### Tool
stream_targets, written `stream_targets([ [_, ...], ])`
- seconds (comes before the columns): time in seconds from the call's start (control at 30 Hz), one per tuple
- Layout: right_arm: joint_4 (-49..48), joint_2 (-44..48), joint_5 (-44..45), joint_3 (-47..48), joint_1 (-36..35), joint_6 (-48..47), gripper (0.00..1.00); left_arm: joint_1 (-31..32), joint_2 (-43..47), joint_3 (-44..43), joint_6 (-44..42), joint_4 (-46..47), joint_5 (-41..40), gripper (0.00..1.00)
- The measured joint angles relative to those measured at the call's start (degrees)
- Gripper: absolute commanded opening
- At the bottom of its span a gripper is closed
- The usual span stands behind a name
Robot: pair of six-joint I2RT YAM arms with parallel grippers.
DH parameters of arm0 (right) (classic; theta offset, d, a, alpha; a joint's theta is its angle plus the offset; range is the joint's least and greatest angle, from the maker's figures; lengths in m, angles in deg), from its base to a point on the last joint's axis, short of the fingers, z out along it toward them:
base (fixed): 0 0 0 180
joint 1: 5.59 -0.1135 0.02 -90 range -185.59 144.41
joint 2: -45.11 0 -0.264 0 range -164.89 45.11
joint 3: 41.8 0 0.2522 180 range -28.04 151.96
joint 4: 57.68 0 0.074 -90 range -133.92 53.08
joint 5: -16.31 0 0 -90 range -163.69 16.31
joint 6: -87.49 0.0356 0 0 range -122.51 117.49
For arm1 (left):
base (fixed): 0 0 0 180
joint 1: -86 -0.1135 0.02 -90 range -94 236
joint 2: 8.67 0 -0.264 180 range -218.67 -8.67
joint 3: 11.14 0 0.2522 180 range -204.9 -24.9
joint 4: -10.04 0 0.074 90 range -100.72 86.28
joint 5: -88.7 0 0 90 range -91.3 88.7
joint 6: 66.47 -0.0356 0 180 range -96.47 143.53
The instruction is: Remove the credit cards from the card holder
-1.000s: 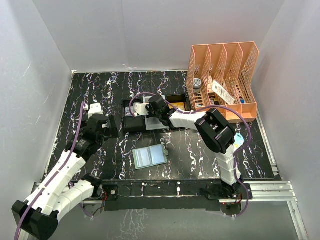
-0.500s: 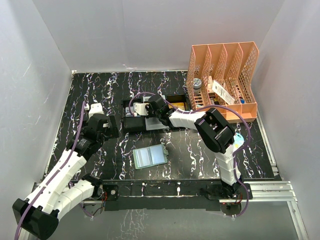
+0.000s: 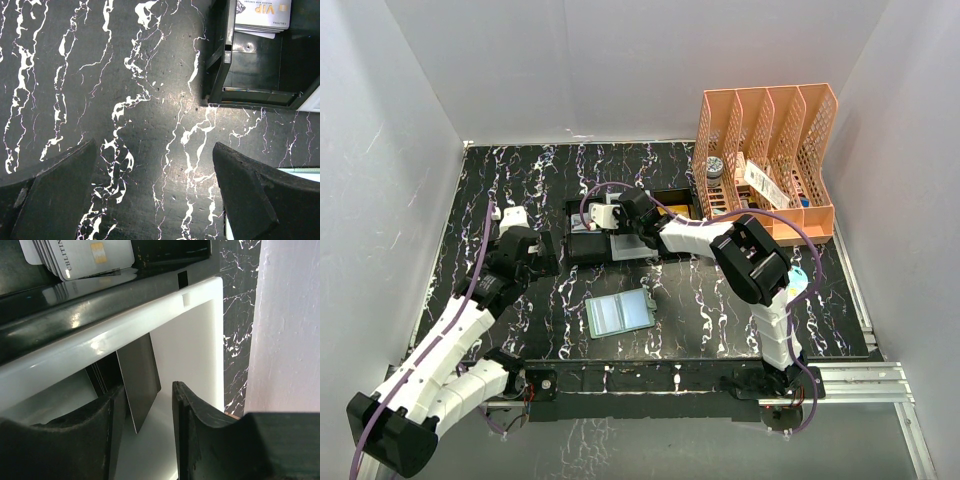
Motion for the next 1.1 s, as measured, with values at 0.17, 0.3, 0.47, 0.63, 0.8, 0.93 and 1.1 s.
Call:
stream_targets([
  [0.17, 0.6, 0.0, 0.0, 0.4, 0.3, 0.2, 0.43, 0.0, -0.7, 0.0, -0.1, 0.0, 0.2, 0.99],
  [0.3, 1.7, 0.0, -0.4, 1.1, 0.4, 0.3, 0.45, 0.0, -1.4, 0.0, -0.2, 0.0, 0.6, 0.99],
  [0.47, 3.7, 0.0, -0.8, 2.2, 0.4, 0.9, 0.49, 0.0, -2.0, 0.0, -0.2, 0.0, 0.8, 0.99],
  [0.63, 5.3, 0.0, -1.9, 3.3, 0.4, 1.7, 0.52, 0.0, -1.7, 0.0, -0.2, 0.0, 0.9, 0.99],
  [0.8, 7.0, 0.0, -3.1, 3.8, 0.5, 1.9, 0.54, 0.0, -1.6, 0.0, -0.2, 0.0, 0.9, 0.99],
  [0.93, 7.6, 0.0, -3.7, 3.8, 0.7, 2.2, 0.55, 0.0, -1.6, 0.0, -0.2, 0.0, 0.9, 0.99],
  [1.1, 7.6, 0.0, -4.2, 3.8, 0.8, 3.2, 0.56, 0.0, -1.6, 0.0, -0.2, 0.0, 1.0, 0.99],
])
